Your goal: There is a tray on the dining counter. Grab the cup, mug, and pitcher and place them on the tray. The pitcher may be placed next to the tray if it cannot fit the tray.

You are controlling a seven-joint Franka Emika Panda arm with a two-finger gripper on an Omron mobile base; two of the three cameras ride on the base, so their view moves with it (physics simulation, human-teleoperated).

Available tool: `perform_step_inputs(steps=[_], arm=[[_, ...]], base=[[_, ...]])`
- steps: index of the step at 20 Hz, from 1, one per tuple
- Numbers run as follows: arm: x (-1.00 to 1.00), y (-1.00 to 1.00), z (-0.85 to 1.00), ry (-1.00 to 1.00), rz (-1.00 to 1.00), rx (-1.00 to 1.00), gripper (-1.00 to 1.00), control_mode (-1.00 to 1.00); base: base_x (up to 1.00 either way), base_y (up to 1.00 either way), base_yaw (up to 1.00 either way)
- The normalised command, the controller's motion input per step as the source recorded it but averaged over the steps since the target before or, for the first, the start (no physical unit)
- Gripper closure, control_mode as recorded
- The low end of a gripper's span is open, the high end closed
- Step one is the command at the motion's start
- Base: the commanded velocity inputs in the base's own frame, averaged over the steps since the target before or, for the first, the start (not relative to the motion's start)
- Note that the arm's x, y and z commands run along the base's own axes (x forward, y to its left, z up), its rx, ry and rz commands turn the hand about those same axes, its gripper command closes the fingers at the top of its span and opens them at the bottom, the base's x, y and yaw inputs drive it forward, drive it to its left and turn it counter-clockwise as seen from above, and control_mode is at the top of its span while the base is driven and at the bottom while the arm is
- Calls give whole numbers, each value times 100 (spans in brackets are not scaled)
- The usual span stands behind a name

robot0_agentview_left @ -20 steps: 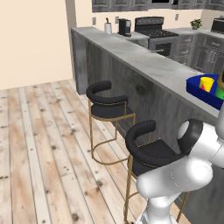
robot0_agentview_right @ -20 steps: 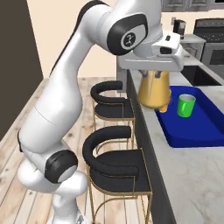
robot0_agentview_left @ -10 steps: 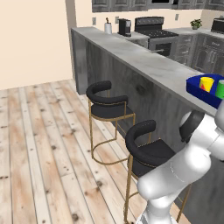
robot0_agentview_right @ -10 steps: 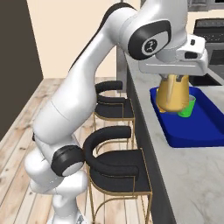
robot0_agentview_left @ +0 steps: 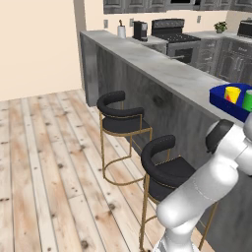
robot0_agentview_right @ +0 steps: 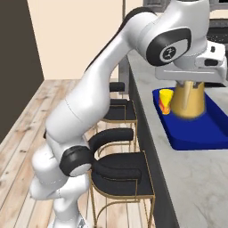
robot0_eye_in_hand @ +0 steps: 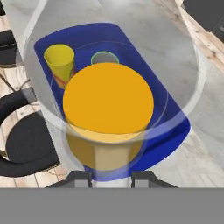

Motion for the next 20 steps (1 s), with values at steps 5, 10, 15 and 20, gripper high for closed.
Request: perform_step_inputs(steps=[5,10,15,20], arm=[[0,-20,-17,0,0,0,100,-100],[0,-12,-14,0,0,0,100,-100],[0,-5,-16,0,0,0,100,-100],[0,0,-17,0,0,0,100,-100]], base=[[0,0,0],[0,0,0],[0,0,0],[0,0,0]])
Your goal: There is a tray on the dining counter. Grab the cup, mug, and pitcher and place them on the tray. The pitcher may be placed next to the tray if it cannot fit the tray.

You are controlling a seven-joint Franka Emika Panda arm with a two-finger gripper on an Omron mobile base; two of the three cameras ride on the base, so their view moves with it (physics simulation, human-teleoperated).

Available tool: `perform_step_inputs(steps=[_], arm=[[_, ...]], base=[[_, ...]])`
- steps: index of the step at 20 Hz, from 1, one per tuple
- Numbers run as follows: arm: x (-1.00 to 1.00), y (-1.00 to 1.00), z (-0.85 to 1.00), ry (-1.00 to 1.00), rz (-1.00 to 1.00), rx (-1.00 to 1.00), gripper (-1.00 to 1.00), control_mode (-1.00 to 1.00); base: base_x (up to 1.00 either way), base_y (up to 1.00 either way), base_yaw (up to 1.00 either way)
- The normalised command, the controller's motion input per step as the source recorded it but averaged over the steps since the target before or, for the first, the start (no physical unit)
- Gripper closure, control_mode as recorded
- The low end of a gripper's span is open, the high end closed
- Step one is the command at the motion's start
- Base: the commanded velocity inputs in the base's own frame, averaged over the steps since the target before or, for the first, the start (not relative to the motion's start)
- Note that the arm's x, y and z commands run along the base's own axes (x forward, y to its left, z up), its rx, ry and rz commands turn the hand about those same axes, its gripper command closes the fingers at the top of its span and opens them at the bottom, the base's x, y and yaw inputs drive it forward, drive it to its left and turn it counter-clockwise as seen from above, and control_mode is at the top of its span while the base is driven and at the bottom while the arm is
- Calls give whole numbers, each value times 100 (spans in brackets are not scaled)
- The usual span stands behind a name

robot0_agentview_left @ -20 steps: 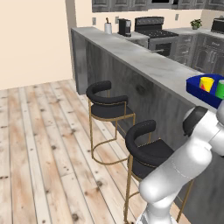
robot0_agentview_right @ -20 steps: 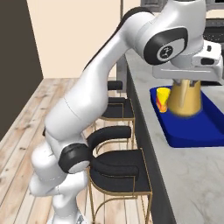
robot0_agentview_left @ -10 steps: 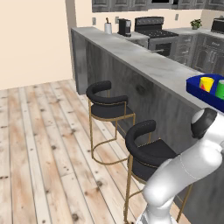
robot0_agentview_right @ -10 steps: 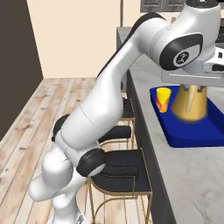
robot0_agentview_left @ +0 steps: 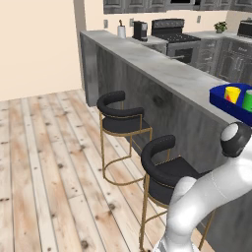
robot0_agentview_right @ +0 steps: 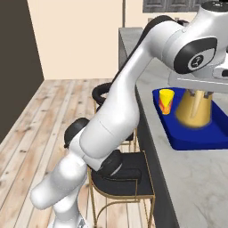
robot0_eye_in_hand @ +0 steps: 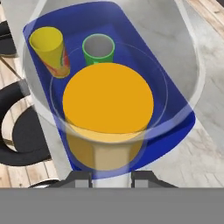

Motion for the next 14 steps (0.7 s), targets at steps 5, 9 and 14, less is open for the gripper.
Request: perform_step_inputs(steps=[5,9,14], arm=[[0,0,-25,0,0,-2,100,-100],[8,0,-28,0,0,-4,100,-100],[10,0,-19,0,0,-2,100,-100]], base=[[0,0,0],[0,0,0],[0,0,0]])
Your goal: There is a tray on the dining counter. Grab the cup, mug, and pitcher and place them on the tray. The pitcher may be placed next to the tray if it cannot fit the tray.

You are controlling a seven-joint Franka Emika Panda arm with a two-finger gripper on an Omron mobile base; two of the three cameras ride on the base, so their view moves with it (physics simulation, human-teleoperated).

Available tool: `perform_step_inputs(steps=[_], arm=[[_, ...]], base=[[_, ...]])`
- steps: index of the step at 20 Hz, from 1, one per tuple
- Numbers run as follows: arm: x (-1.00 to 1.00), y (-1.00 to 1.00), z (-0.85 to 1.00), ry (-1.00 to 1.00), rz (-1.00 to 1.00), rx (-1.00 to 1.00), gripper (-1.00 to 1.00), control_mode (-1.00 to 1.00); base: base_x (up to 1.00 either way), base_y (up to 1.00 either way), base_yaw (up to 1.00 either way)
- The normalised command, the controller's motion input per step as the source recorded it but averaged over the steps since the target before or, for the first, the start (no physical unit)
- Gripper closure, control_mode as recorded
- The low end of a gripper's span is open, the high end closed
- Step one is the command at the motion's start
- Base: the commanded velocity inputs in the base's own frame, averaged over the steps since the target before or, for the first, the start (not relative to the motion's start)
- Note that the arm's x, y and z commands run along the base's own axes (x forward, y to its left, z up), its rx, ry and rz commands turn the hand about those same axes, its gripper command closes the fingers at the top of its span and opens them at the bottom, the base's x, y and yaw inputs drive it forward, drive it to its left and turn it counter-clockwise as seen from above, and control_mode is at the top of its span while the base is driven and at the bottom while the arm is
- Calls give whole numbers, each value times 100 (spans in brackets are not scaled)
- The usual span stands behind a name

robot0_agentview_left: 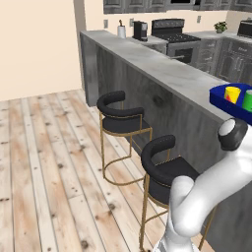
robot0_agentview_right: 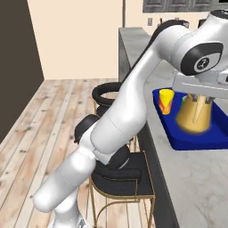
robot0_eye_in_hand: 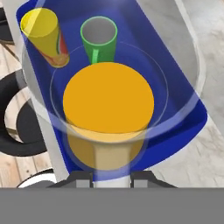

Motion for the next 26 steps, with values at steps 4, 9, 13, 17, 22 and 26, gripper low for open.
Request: perform_step_inputs(steps=[4,9,13,17,22,26], arm=[[9,0,-18,0,0,-1,100,-100],[2,0,-17,0,0,-2,100,-100],[0,0,-7,0,0,0,100,-100],[4,0,0,-1,0,0,100,-100],[14,2,-1,-13,0,-1,100,-100],[1,0,-16,-6,0,0,100,-100]], base=[[0,0,0],[0,0,0],[0,0,0],[0,0,0],[0,0,0],[0,0,0]])
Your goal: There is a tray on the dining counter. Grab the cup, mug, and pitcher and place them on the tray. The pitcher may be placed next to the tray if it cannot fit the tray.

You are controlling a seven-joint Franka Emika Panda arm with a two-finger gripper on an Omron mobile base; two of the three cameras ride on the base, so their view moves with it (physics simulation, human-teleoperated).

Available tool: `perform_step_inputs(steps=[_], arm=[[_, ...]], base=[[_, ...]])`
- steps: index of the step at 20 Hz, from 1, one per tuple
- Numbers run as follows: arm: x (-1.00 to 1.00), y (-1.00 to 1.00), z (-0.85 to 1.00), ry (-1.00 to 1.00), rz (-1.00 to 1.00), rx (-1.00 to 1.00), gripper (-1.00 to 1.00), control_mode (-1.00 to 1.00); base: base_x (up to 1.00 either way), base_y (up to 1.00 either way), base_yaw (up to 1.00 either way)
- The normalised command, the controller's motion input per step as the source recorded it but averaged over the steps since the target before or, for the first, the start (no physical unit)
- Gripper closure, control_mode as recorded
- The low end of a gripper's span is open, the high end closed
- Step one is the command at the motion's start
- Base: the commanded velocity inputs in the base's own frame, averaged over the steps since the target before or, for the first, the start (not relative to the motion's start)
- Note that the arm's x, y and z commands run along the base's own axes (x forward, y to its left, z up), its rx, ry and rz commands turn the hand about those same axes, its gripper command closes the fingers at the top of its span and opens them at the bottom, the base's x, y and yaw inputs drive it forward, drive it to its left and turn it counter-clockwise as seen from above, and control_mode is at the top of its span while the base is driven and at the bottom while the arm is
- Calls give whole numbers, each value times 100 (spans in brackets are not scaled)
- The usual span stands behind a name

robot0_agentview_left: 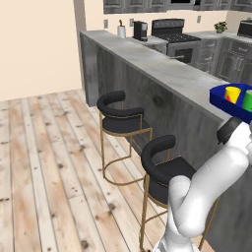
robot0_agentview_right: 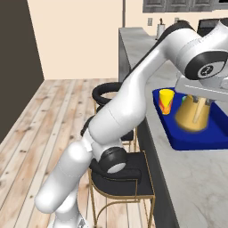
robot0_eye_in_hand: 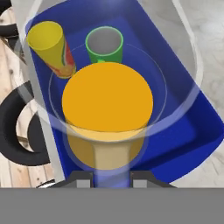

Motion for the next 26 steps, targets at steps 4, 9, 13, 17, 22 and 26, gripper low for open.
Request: perform_step_inputs(steps=[4,9,13,17,22,26], arm=[[0,0,-36,0,0,-5,100,-100],[0,0,-27,0,0,-4,100,-100],[0,0,-20,0,0,-3,100,-100],[0,2,-23,0,0,-4,100,-100],[0,11,-20,0,0,-7,100,-100],[7,34,-26,-4,0,-11,100,-100]], base=[[0,0,0],[0,0,0],[0,0,0],[0,0,0],[0,0,0],[0,0,0]])
